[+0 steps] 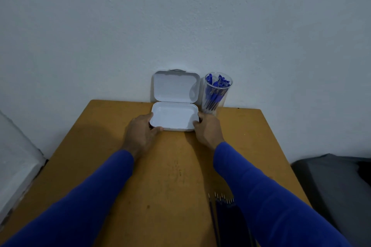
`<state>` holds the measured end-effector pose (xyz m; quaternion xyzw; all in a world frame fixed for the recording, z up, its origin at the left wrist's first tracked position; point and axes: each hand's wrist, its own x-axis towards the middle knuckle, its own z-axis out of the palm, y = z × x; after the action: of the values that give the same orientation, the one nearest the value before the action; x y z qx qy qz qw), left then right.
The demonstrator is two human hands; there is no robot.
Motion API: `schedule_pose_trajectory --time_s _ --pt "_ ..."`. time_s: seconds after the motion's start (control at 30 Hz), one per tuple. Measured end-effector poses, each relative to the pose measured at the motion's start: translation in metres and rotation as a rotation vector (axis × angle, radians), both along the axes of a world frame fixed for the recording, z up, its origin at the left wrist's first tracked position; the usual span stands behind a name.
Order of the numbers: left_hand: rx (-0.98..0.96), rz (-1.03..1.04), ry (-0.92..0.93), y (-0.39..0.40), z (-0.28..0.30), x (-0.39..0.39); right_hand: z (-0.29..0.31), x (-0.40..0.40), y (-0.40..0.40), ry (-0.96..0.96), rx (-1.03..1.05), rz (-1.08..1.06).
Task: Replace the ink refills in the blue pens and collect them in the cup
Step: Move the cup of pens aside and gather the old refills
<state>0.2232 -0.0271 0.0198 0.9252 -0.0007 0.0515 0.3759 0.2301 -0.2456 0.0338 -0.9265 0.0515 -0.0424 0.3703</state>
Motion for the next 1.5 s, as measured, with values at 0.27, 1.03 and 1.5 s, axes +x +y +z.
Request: schedule_pose_trajectory --time_s 0.27,1.03,1.5 --pt "-0.006 -0.028 0.025 0.002 0.006 -0.005 0.006 -0.008 0.002 -0.003 0.042 -0.022" --pt "0.169 -0.105 0.178 -0.057 0.03 -0.187 0.037 -0.171 -0.04 0.116 -0.151 -0.079" --pt "-0.055 -0.115 0.192 -0.126 0.032 -0.261 0.009 -0.27 -0.052 0.197 -0.18 -0.307"
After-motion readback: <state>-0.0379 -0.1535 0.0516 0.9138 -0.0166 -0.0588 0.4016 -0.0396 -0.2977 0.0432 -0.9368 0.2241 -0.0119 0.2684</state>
